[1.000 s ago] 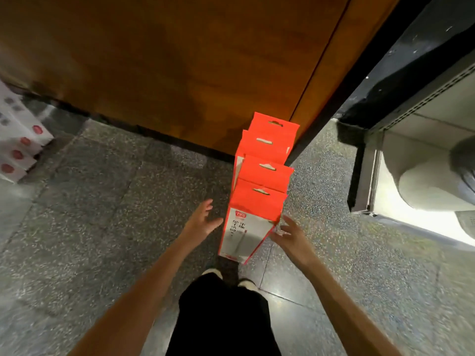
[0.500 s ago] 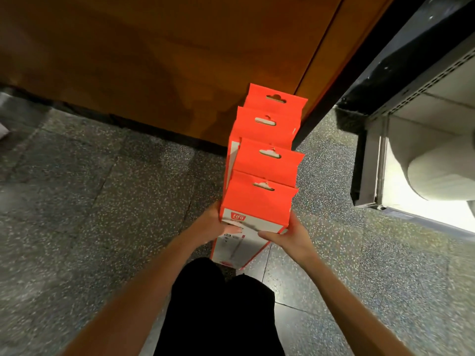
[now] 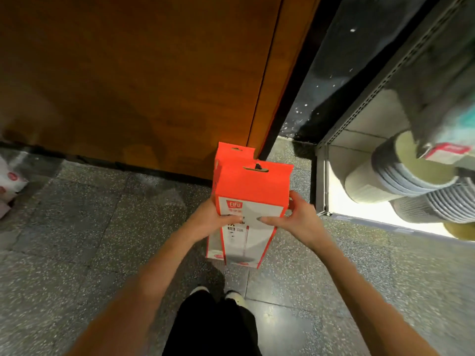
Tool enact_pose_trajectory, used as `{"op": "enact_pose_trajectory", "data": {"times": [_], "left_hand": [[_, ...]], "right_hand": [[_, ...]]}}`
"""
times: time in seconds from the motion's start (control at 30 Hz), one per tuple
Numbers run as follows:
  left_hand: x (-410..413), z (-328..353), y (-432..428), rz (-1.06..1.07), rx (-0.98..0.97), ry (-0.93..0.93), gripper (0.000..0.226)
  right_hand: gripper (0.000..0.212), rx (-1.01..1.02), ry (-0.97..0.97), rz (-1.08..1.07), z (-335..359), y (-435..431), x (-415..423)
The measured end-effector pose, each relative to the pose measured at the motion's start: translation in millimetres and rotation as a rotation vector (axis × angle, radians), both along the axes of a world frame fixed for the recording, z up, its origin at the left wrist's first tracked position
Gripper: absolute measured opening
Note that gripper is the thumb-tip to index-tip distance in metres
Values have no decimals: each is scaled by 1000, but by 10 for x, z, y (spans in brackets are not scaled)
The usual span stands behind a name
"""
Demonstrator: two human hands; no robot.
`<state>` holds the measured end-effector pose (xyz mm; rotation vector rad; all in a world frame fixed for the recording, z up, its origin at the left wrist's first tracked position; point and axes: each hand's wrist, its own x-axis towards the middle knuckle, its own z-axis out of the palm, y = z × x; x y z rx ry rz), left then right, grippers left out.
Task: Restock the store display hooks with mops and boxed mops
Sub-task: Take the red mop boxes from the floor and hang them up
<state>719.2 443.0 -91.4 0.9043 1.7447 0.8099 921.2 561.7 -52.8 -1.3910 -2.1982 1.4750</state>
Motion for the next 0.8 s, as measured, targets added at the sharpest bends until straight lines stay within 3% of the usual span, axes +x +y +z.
{"op": "enact_pose_trajectory", "data": {"times": [0.13,0.37,0.5,0.63,0.73,0.8], "left_hand": [[247,1438,336,-86,120,142,43],[824,3310,899,-110,481,319,46],[1359,4097,1127,-173,654,258,48],[1987,4566,1292,-269,758,131,57],[2618,4750,1465,-357,787,47,32],[3116,4834,1602,-406,783,12,38]], "right_hand": [[72,50,72,-106,1474,86,380],[47,264,271,-370,3353,149,1016],[29,400,368,-483,4047,81,1545],[29,518,422,-588,4480,-35,2198],[35,575,434,-663,4634,-50,2774],[29,598,454,-702,4687,-14,3229]]}}
